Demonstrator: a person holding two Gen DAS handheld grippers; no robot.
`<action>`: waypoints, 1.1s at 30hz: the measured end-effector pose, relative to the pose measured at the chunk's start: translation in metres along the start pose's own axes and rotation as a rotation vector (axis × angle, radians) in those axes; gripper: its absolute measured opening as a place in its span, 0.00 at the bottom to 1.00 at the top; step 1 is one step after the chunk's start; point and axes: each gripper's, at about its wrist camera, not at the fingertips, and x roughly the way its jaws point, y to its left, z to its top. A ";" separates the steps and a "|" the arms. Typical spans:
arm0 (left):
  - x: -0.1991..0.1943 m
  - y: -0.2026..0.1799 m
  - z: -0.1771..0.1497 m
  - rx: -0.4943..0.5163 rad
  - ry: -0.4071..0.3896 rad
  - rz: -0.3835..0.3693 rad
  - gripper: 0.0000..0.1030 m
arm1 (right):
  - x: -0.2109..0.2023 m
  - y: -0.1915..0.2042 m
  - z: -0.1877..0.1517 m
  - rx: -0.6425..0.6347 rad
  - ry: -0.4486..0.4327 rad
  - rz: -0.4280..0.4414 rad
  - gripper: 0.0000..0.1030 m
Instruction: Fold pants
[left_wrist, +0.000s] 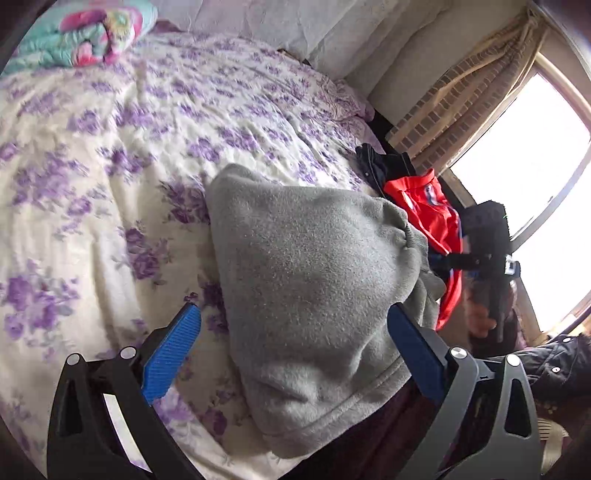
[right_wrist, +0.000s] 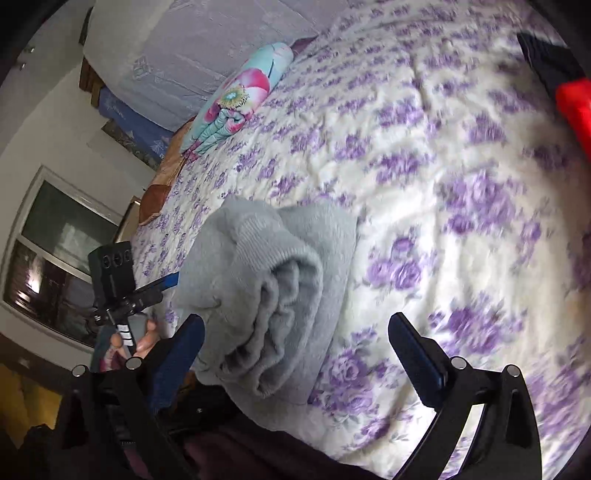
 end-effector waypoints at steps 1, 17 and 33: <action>0.008 0.003 0.002 -0.016 0.021 -0.037 0.95 | 0.010 -0.003 -0.007 0.024 0.005 0.038 0.97; 0.034 -0.068 0.013 0.038 0.020 0.005 0.95 | 0.018 0.049 -0.001 -0.168 -0.047 0.165 0.60; 0.100 -0.034 0.296 -0.021 -0.131 0.041 0.95 | 0.001 0.017 0.282 -0.183 -0.216 0.082 0.62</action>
